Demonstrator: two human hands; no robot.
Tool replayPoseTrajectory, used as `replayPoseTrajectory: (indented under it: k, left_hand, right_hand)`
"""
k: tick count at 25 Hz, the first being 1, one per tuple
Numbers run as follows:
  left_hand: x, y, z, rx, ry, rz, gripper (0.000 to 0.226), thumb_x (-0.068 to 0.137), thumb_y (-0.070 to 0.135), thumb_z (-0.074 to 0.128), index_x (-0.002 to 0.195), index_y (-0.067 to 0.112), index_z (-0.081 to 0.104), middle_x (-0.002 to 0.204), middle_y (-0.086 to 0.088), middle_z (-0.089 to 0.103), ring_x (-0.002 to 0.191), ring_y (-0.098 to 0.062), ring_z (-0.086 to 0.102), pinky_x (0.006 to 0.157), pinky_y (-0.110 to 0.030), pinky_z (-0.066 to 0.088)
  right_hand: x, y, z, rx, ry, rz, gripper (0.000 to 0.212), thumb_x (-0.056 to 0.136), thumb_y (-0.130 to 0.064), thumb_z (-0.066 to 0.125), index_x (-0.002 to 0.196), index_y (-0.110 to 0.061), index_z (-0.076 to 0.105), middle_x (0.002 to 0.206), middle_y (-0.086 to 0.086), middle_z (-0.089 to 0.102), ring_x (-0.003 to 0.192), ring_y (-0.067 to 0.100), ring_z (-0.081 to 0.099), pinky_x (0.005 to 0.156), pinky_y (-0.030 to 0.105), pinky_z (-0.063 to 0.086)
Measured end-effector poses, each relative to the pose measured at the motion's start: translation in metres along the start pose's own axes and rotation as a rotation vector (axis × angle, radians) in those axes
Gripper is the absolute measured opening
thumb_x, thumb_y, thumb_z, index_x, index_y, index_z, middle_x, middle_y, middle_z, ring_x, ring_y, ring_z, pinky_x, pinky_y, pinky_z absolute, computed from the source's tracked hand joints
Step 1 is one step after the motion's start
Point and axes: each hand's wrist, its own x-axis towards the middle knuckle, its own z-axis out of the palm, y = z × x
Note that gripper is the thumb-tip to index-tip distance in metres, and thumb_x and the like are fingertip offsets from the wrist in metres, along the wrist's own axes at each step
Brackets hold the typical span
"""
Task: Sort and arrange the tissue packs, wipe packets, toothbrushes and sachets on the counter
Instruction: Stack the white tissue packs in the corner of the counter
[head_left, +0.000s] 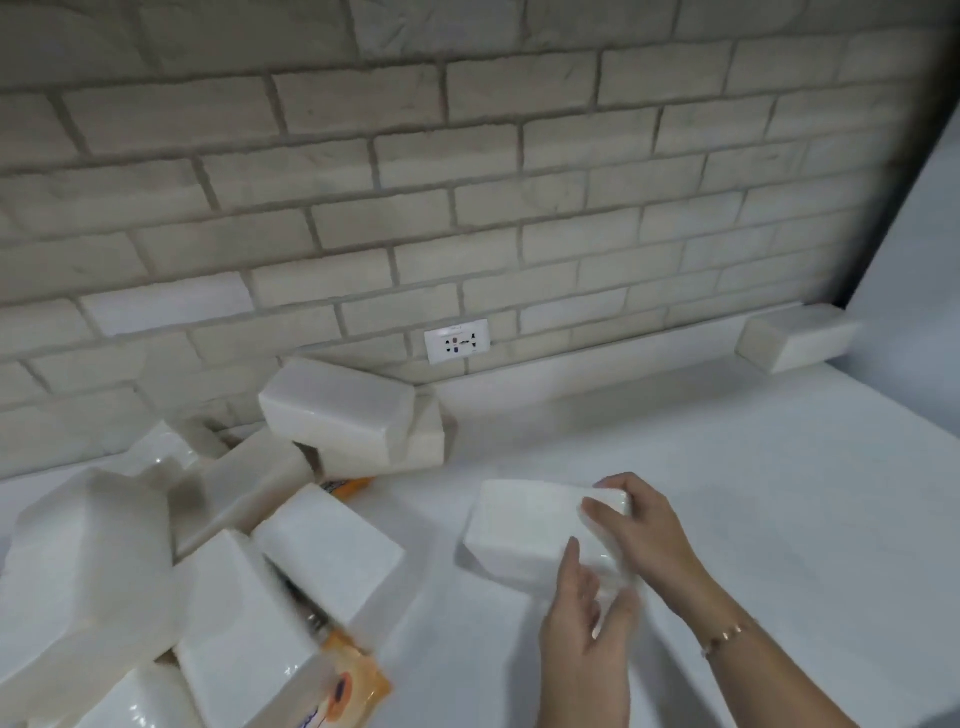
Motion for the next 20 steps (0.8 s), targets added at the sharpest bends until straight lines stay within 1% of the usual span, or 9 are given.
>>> replayPoseTrajectory:
  k: [1, 3, 6, 8, 10, 12, 15, 18, 20]
  left_hand:
    - [0.009, -0.003, 0.010, 0.037, -0.103, -0.047, 0.061, 0.095, 0.020, 0.067, 0.143, 0.046, 0.039, 0.132, 0.007, 0.065, 0.122, 0.003, 0.059, 0.103, -0.016, 0.043]
    - [0.027, -0.006, 0.018, 0.167, -0.215, -0.036, 0.042, 0.093, 0.025, 0.068, 0.123, 0.052, 0.057, 0.107, 0.011, 0.076, 0.106, -0.003, 0.067, 0.092, -0.017, 0.046]
    - [0.056, -0.010, 0.016, 0.305, 0.021, 0.111, 0.028, 0.090, 0.015, 0.070, 0.087, 0.042, 0.076, 0.086, 0.008, 0.075, 0.083, -0.013, 0.067, 0.080, -0.020, 0.050]
    - [0.073, -0.017, 0.002, 0.396, 0.336, 0.230, 0.015, 0.088, 0.022, 0.070, 0.098, 0.032, 0.075, 0.095, 0.010, 0.070, 0.094, -0.020, 0.063, 0.088, -0.021, 0.049]
    - [0.090, -0.024, -0.010, 0.476, 0.501, 0.202, 0.057, 0.074, 0.049, 0.064, 0.124, 0.020, 0.066, 0.119, -0.002, 0.065, 0.113, -0.031, 0.057, 0.107, -0.044, 0.044]
    - [0.104, -0.029, 0.003, 0.348, 0.461, 0.059, 0.076, 0.074, 0.051, 0.071, 0.140, 0.017, 0.054, 0.134, -0.012, 0.060, 0.121, -0.033, 0.057, 0.110, -0.050, 0.041]
    - [0.109, -0.033, 0.044, 0.254, 0.424, 0.046, 0.064, 0.088, 0.020, 0.076, 0.145, 0.015, 0.047, 0.133, -0.010, 0.060, 0.115, -0.026, 0.059, 0.103, -0.040, 0.044]
    - [0.120, -0.038, 0.086, 0.221, 0.384, 0.063, 0.062, 0.087, 0.025, 0.076, 0.143, 0.022, 0.048, 0.130, -0.005, 0.061, 0.119, -0.026, 0.060, 0.106, -0.044, 0.045]
    - [0.131, -0.037, 0.124, 0.203, 0.331, 0.101, 0.060, 0.085, 0.028, 0.074, 0.140, 0.028, 0.051, 0.127, 0.000, 0.064, 0.117, -0.018, 0.062, 0.102, -0.041, 0.046]
  right_hand:
    - [0.009, 0.014, -0.016, -0.057, 0.009, 0.010, 0.012, 0.087, -0.020, 0.078, 0.092, -0.026, 0.069, 0.099, -0.008, 0.072, 0.094, 0.016, 0.067, 0.080, 0.029, 0.049]
    - [0.019, 0.043, -0.049, -0.115, 0.048, 0.075, 0.016, 0.087, -0.021, 0.075, 0.100, -0.029, 0.069, 0.109, -0.012, 0.070, 0.105, 0.012, 0.064, 0.081, 0.023, 0.044]
    - [0.014, 0.075, -0.088, -0.120, 0.245, 0.130, 0.033, 0.089, -0.020, 0.074, 0.119, -0.030, 0.064, 0.122, -0.005, 0.060, 0.112, 0.013, 0.055, 0.090, 0.028, 0.041]
    - [0.000, 0.087, -0.101, 0.010, 0.332, 0.186, 0.032, 0.091, -0.018, 0.073, 0.119, -0.030, 0.062, 0.120, -0.001, 0.057, 0.109, 0.017, 0.056, 0.086, 0.030, 0.043]
    - [-0.017, 0.102, -0.104, 0.125, 0.312, 0.247, 0.027, 0.092, -0.017, 0.070, 0.114, -0.030, 0.061, 0.114, 0.002, 0.059, 0.104, 0.017, 0.059, 0.079, 0.027, 0.044]
    - [-0.030, 0.119, -0.098, 0.169, 0.240, 0.278, 0.022, 0.092, -0.022, 0.071, 0.110, -0.031, 0.062, 0.110, 0.004, 0.063, 0.099, 0.018, 0.063, 0.078, 0.024, 0.044]
    - [-0.032, 0.133, -0.087, 0.138, 0.134, 0.217, 0.031, 0.080, -0.050, 0.068, 0.108, -0.037, 0.062, 0.106, 0.003, 0.063, 0.092, 0.019, 0.064, 0.084, 0.026, 0.048]
    - [-0.004, 0.144, -0.110, 0.144, 0.209, 0.168, 0.038, 0.081, -0.060, 0.062, 0.115, -0.042, 0.061, 0.110, -0.006, 0.065, 0.099, 0.013, 0.064, 0.094, 0.036, 0.053]
    - [0.027, 0.153, -0.143, 0.158, 0.257, 0.158, 0.032, 0.090, -0.054, 0.060, 0.121, -0.045, 0.057, 0.118, -0.012, 0.066, 0.109, 0.009, 0.064, 0.101, 0.041, 0.051]
